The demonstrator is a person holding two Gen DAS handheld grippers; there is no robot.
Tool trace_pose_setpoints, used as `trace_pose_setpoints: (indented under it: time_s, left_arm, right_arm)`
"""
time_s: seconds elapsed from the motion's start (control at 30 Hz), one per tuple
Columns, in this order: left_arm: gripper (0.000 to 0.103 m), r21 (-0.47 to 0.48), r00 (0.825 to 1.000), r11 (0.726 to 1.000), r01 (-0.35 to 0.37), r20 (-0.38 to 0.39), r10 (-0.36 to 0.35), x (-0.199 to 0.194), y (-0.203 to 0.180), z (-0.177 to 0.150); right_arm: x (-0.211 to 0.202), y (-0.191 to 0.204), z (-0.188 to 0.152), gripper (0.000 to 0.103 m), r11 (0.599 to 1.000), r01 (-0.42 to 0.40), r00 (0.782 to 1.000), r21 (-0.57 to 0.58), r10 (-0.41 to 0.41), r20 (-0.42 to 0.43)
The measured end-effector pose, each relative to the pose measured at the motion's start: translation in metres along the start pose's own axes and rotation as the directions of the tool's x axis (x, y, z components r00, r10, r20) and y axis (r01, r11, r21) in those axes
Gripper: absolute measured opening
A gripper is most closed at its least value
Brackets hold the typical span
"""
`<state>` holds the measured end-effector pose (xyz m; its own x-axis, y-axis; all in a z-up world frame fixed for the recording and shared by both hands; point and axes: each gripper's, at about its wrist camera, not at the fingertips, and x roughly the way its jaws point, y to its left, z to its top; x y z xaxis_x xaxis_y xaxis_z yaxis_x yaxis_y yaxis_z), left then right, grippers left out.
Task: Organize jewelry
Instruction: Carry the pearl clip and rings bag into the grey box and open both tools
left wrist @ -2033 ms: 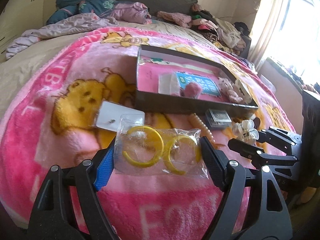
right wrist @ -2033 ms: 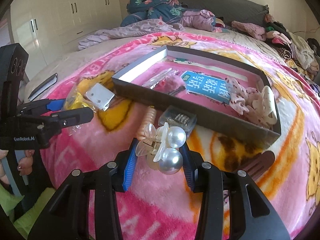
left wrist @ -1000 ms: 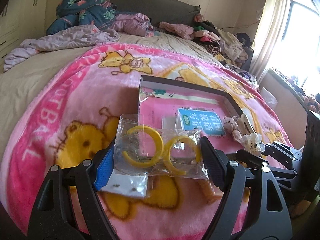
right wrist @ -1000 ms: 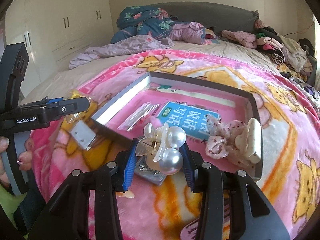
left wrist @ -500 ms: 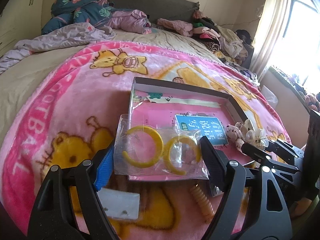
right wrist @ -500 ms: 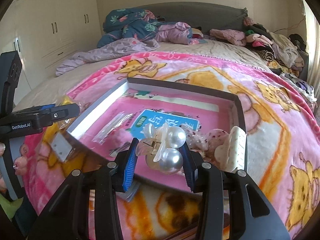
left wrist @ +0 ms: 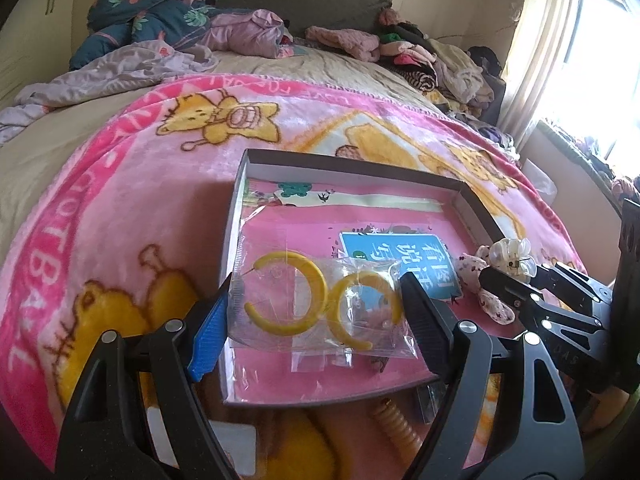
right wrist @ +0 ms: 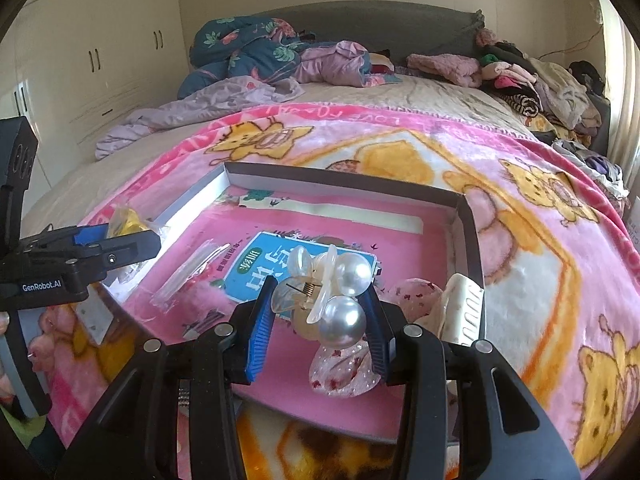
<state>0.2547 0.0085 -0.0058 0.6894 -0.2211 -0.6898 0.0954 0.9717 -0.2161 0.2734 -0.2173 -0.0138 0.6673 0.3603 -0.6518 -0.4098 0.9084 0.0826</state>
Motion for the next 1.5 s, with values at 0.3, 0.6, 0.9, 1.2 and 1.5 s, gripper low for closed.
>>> trace_pose_setpoints:
  time_s: [0.3, 0.6, 0.9, 1.2, 1.5]
  left_arm:
    - [0.07, 0.008, 1.0, 1.0, -0.017, -0.01, 0.018, 0.014, -0.003, 0.002]
    - [0.073, 0.001, 0.999, 1.0, -0.031, -0.012, 0.031, 0.018, 0.0, -0.002]
    - [0.077, -0.019, 0.999, 0.999, -0.033, 0.002, 0.033, 0.007, 0.007, -0.004]
    - [0.079, -0.048, 0.999, 0.998, -0.035, 0.021, 0.036, -0.013, 0.013, -0.01]
    - [0.084, -0.068, 0.998, 0.997, -0.041, 0.043, 0.044, -0.039, 0.017, -0.017]
  right_arm:
    - [0.015, 0.003, -0.007, 0.04, 1.0, -0.016, 0.999, -0.001, 0.016, -0.037]
    - [0.025, 0.011, -0.016, 0.04, 1.0, -0.024, 0.997, -0.013, 0.023, -0.069]
    - [0.025, 0.015, -0.019, 0.04, 1.0, -0.026, 0.996, -0.009, 0.026, -0.083]
    - [0.005, 0.018, -0.021, 0.062, 1.0, -0.022, 0.998, 0.001, 0.022, -0.051]
    - [-0.026, 0.017, -0.025, 0.07, 1.0, -0.002, 1.0, 0.014, 0.002, -0.016]
